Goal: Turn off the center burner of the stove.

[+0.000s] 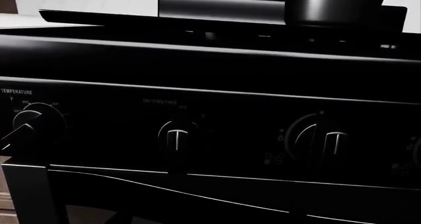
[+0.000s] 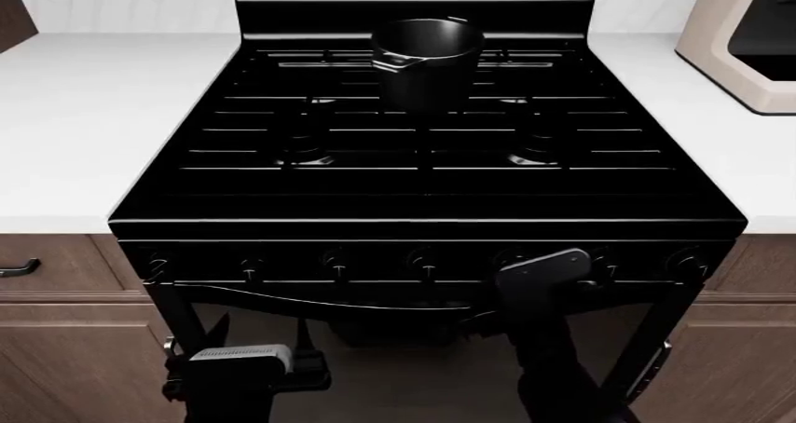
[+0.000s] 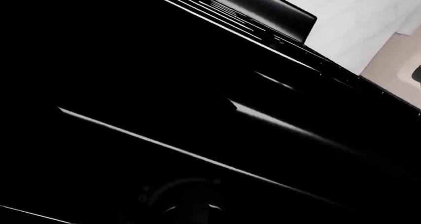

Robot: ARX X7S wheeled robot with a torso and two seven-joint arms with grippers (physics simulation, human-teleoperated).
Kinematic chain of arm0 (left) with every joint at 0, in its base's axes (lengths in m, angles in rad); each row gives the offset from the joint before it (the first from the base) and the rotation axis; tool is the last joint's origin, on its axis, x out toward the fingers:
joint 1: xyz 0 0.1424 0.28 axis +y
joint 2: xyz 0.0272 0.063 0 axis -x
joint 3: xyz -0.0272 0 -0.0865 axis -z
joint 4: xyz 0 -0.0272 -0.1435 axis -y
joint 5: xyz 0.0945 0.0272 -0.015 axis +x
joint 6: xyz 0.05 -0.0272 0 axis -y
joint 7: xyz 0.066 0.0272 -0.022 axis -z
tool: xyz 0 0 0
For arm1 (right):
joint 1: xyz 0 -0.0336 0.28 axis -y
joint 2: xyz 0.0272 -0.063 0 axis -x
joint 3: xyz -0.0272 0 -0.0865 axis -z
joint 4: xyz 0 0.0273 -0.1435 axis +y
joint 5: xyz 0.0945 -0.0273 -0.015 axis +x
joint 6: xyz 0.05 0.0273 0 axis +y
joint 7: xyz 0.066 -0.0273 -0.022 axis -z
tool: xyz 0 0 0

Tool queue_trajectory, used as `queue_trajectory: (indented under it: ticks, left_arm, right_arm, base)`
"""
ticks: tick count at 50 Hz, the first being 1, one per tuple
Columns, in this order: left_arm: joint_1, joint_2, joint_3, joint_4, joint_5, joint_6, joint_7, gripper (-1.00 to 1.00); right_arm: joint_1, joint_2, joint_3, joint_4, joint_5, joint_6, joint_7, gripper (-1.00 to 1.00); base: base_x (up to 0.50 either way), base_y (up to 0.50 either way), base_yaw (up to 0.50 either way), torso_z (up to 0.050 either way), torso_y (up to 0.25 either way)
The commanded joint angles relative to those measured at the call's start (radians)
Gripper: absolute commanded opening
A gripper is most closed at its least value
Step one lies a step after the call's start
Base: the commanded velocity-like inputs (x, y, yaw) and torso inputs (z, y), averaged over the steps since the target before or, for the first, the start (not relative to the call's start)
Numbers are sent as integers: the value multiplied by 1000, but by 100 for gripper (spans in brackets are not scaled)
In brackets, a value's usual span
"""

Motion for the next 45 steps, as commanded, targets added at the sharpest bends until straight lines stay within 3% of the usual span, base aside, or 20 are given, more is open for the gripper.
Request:
queue_trajectory:
  ticks: [1,45]
  left_arm:
    - [1,-4,5,5,-2,-1,-5,100]
    - [-4,-15,18,9,-16,0,-17,100]
  right_arm:
    - [15,-4,43,40,114,-47,-22,-100]
    - [-45,-62,209,23,302,-190,-3,-100]
  base:
    - [18,0,4,0,0]
    - [2,0,1,0,0]
